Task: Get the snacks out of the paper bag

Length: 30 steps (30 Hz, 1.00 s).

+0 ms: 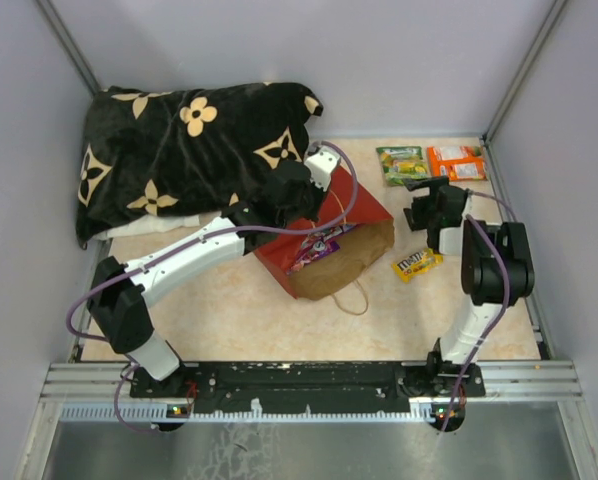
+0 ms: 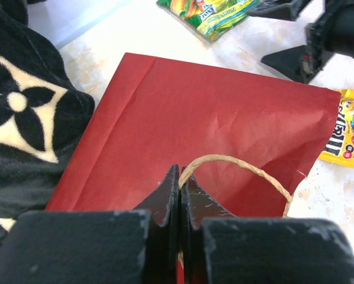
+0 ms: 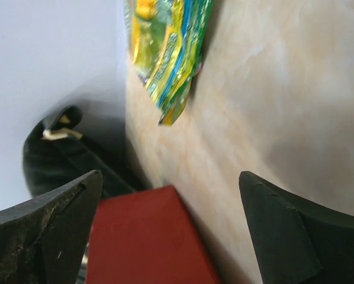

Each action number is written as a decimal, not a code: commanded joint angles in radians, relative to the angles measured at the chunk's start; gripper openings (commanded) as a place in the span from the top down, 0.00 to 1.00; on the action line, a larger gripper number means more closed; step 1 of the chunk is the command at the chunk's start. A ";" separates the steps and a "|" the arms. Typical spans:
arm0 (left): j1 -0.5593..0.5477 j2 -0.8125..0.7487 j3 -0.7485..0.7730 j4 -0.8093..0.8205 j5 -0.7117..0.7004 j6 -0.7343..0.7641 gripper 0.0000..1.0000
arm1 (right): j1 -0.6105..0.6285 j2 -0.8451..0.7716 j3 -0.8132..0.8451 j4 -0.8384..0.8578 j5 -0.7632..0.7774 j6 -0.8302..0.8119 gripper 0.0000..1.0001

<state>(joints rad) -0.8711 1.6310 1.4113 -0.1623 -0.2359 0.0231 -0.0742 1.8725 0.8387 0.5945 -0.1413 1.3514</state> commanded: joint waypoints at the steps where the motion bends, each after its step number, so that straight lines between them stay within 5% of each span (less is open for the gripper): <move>1: -0.009 -0.006 0.025 0.004 -0.030 0.009 1.00 | 0.005 -0.195 -0.141 0.156 0.002 0.013 0.01; 5: -0.010 -0.009 0.023 0.006 -0.042 0.017 1.00 | 0.030 -0.408 -0.330 0.206 0.022 -0.056 0.01; 8: -0.012 -0.010 0.021 0.008 -0.046 0.021 1.00 | 0.112 -0.651 -0.422 0.061 0.114 -0.204 0.01; 11: -0.013 -0.014 0.017 0.014 -0.047 0.026 1.00 | 0.355 -0.945 -0.403 -0.208 0.397 -0.455 0.01; 15: -0.014 -0.012 0.015 0.017 -0.051 0.029 1.00 | 0.612 -1.163 -0.400 -0.283 0.619 -0.628 0.01; 21: -0.016 -0.003 0.018 0.013 -0.061 0.029 1.00 | 0.633 -1.195 -0.365 -0.372 0.507 -0.529 0.01; 30: -0.019 -0.003 0.017 0.012 -0.080 0.036 1.00 | 0.648 -1.348 -0.562 -0.026 0.149 -0.584 0.01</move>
<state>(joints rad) -0.8822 1.6310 1.4113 -0.1638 -0.2913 0.0467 0.5671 0.5686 0.3035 0.3710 0.1959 0.8310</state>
